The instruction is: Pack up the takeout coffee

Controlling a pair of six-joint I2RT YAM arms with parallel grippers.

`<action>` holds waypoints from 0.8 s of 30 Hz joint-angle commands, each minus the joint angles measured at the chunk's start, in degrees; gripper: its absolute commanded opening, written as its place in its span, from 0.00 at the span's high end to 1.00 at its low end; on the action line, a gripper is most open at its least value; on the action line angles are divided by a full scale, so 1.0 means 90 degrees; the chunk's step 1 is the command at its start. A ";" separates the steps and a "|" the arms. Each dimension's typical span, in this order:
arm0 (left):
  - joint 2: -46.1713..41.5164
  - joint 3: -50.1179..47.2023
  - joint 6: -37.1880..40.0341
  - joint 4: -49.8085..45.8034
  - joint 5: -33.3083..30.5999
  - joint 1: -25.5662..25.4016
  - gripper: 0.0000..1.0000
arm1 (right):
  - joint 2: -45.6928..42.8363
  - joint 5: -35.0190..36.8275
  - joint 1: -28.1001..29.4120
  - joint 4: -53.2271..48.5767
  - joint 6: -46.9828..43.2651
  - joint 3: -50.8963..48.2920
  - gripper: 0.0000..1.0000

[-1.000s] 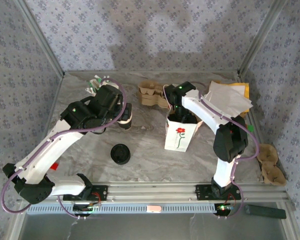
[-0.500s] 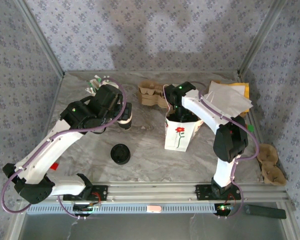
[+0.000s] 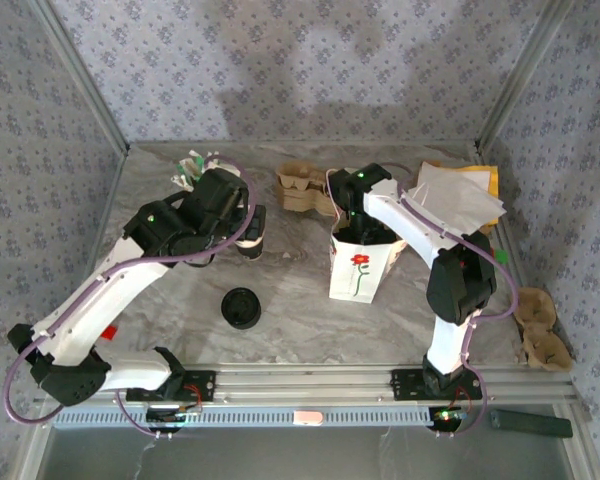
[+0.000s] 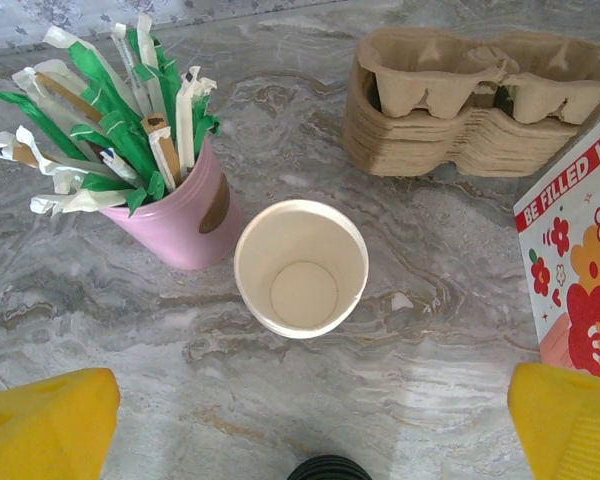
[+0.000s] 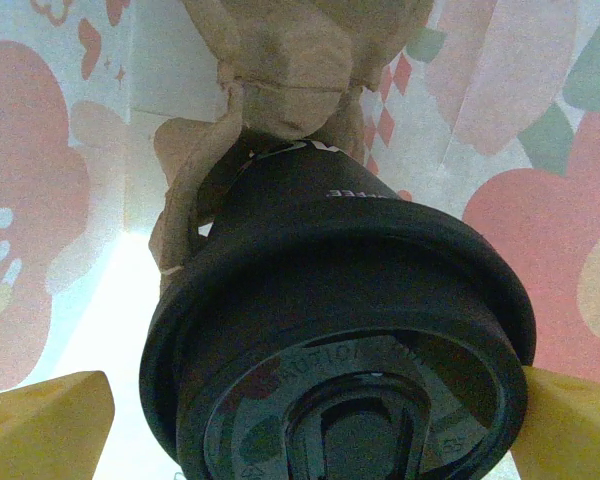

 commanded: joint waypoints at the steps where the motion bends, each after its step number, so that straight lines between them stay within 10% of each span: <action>1: 0.0014 0.0237 0.0039 -0.0064 -0.0058 -0.0038 0.00 | -0.0115 0.0165 0.0030 -0.0250 -0.0078 0.0037 0.00; 24: 0.0005 0.0247 0.0018 0.0005 -0.0081 -0.0134 0.00 | -0.0228 0.0276 0.0051 -0.0634 -0.0064 0.0425 0.00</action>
